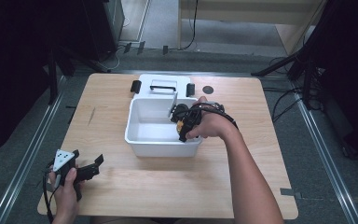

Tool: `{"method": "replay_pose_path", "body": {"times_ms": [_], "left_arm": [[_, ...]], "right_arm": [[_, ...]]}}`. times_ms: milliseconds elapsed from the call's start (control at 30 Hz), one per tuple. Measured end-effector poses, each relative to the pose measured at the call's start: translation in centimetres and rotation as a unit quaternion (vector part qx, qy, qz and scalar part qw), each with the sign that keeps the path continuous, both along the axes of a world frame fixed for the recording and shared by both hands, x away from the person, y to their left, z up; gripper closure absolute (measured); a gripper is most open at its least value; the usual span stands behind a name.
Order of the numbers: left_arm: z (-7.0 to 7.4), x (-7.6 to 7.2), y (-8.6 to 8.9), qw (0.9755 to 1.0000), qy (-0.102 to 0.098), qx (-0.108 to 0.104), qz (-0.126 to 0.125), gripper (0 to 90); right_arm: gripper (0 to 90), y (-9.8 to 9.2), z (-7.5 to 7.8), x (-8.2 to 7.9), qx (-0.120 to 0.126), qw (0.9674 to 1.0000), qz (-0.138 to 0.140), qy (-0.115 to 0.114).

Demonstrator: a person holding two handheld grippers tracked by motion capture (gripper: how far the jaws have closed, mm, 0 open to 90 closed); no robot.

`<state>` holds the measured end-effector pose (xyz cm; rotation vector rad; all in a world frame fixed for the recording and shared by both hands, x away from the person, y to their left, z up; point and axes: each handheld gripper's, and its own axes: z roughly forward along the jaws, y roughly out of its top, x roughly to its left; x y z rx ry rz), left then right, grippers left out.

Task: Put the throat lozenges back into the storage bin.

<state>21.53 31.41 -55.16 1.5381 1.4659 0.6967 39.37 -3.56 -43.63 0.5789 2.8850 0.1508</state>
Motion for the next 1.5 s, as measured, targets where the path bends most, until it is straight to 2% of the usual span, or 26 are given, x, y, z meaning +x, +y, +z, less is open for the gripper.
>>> {"method": "replay_pose_path", "body": {"times_ms": [167,567,633,667,867,1067,1167,1233,1267,1500], "left_arm": [[0.0,0.0,0.0,1.0000,0.000,-0.001,-0.001,0.1],[0.0,0.0,0.1,1.0000,0.002,-0.003,-0.001,0.1],[0.0,0.0,0.1,1.0000,0.002,-0.003,-0.002,0.1],[0.0,0.0,0.1,1.0000,0.002,-0.003,-0.002,0.1],[0.0,0.1,0.1,1.0000,0.003,-0.003,-0.002,0.1],[0.0,0.1,0.1,1.0000,0.003,-0.004,-0.002,0.1],[0.0,0.1,0.1,1.0000,0.002,-0.005,-0.001,0.1],[0.0,0.1,0.1,1.0000,0.002,-0.004,-0.001,0.1],[0.0,0.1,0.1,1.0000,0.003,-0.004,0.000,0.1],[0.0,0.1,0.1,1.0000,0.003,-0.004,0.000,0.1]], "right_arm": [[20.5,0.5,-0.3,0.5,-0.006,0.9998,-0.011,0.017],[18.9,0.6,-0.4,0.7,-0.010,0.9994,-0.027,0.018],[17.0,0.6,-0.3,0.7,-0.009,0.9994,-0.027,0.019],[13.3,0.6,-0.4,0.6,-0.007,0.9993,-0.029,0.022],[8.7,0.4,-0.1,0.4,-0.006,0.9995,-0.028,0.016],[7.8,0.0,1.3,0.4,0.023,0.9985,-0.050,0.003],[7.7,-0.4,2.6,0.2,0.046,0.9968,-0.064,0.000],[7.7,-0.5,2.8,0.2,0.048,0.9967,-0.065,-0.002],[7.8,-0.7,3.5,0.0,0.058,0.9954,-0.076,-0.006],[7.9,-1.7,5.4,-0.4,0.076,0.9930,-0.089,-0.018]]}}
